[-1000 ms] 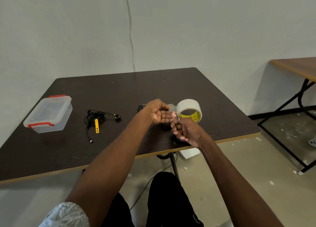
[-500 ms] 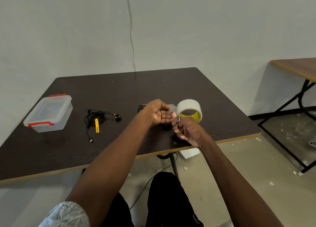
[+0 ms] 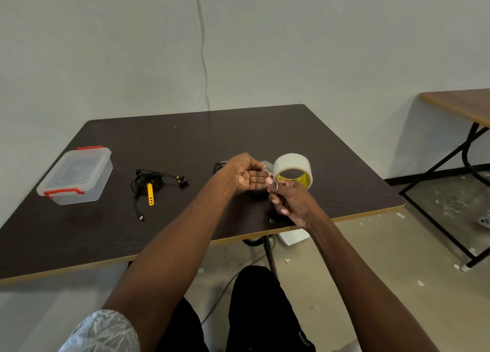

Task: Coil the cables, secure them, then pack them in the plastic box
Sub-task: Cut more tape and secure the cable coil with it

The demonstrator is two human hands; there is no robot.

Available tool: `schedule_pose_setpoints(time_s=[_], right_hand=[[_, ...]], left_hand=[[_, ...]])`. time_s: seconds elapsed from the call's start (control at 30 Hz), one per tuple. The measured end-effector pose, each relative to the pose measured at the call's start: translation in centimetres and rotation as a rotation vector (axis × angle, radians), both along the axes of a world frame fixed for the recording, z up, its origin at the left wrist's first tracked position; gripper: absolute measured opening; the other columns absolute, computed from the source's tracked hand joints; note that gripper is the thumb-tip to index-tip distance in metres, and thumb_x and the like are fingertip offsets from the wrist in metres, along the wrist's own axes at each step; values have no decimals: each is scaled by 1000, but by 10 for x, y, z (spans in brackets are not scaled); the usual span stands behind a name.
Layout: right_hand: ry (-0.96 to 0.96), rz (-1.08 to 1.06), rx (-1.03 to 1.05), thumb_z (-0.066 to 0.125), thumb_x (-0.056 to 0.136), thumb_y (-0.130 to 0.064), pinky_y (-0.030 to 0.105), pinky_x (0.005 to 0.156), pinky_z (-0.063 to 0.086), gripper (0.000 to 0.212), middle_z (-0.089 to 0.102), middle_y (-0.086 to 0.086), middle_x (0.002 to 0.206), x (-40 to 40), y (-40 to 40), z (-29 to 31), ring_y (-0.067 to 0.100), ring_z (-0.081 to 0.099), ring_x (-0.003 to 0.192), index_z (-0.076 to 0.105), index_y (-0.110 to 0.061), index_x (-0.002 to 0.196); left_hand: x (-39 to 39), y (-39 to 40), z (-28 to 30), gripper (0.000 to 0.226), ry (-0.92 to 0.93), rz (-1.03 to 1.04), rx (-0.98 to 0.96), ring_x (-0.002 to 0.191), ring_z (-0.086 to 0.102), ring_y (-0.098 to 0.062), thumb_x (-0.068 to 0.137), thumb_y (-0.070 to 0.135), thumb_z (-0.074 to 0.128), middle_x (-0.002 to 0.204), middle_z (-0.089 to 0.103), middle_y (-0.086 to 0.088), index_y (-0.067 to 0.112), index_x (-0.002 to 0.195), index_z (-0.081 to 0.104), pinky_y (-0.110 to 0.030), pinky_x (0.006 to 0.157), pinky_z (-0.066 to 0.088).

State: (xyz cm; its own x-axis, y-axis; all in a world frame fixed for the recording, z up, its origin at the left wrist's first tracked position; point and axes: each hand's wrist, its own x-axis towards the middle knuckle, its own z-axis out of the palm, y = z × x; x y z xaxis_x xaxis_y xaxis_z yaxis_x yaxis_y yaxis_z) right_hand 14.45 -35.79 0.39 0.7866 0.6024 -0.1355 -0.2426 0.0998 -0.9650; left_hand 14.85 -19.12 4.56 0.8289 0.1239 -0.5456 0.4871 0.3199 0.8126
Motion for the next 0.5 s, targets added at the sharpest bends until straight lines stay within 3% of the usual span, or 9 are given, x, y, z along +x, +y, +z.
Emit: schedule_pose_setpoints(time_s=[0.1,0.27,0.4,0.5], right_hand=[[8,-31,57,64,93,-24,19,35,25,22,49,5,58,-4,1,0,9,35,38,63,-5,81],[9,-8,-3,59,95,-35,20,37,22,35,46,8,59,-3,0,1,11,31,36,58,-5,78],[31,115,-110,54,94,-49,21,37,20,46,50,8,56,-7,-3,3,12,32,35,58,-8,74],[-3,105,-128,54,92,-55,22,40,19,49,51,8,57,-9,-2,4,13,33,36,59,-10,73]], left_hand=[[0,0,-1,11,-2,6,1,83,67,-28,93,5,51,93,68,-19,-1,92,60,-42,84,53],[-2,-3,-2,12,1,16,6,66,71,-28,93,3,51,76,71,-19,-3,89,60,-40,59,59],[0,-3,-4,15,-9,20,20,75,67,-27,95,5,48,67,70,-17,-1,86,58,-42,80,53],[0,-2,-3,14,-11,13,21,78,66,-27,95,4,48,78,69,-18,0,85,57,-42,84,52]])
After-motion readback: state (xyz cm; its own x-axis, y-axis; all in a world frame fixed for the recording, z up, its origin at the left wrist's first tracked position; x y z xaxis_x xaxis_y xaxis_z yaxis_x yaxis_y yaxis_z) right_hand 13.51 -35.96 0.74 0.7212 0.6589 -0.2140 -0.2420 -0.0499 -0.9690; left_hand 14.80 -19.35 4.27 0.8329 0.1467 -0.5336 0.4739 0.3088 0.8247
